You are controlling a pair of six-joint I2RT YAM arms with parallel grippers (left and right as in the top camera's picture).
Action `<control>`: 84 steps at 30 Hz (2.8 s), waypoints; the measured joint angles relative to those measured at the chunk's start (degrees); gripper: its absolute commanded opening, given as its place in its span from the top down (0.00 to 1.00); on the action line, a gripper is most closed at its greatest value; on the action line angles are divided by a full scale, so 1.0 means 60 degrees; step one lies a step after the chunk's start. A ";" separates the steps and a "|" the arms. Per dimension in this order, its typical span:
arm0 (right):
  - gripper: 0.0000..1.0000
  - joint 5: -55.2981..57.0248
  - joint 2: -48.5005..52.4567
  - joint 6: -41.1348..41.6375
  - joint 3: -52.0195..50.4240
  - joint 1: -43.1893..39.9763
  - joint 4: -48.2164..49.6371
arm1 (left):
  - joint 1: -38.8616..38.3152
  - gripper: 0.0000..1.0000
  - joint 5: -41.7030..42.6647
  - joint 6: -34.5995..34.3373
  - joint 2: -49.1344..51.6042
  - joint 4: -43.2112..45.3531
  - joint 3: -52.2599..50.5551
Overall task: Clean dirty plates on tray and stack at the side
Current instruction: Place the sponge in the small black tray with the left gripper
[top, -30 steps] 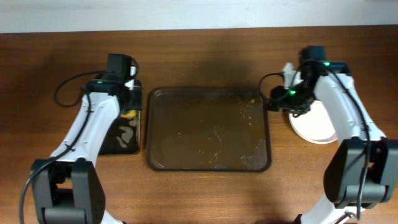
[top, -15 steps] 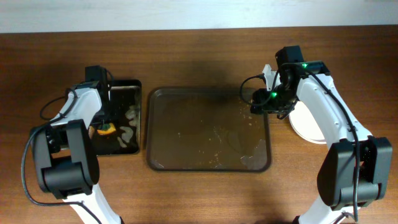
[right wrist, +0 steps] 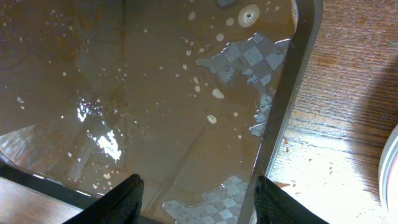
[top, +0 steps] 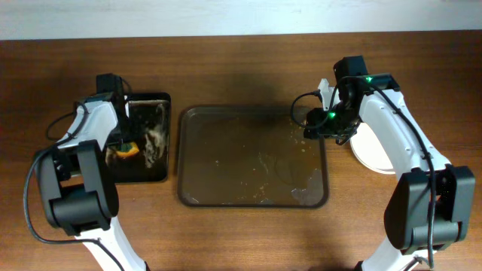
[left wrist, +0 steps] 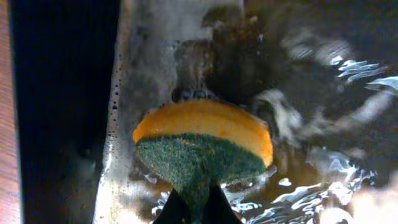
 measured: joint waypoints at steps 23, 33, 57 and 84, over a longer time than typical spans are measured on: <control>0.44 -0.0004 0.0000 0.0000 0.0000 0.0000 0.0004 | -0.0007 1.00 0.0845 0.0029 -0.0535 -0.0452 -0.0892; 0.46 0.0000 0.0000 0.0004 0.0000 0.0000 0.0004 | -0.0007 0.41 0.0743 0.0120 -0.0922 -0.0182 -0.0834; 0.47 -0.0004 0.0000 0.0004 0.0000 0.0000 0.0000 | -0.0007 0.52 0.0772 0.0149 -0.0754 0.1643 -0.0780; 0.47 0.0000 0.0000 0.0000 0.0000 0.0000 0.0004 | -0.0273 1.00 0.1443 0.0317 -0.0484 0.1184 -0.0062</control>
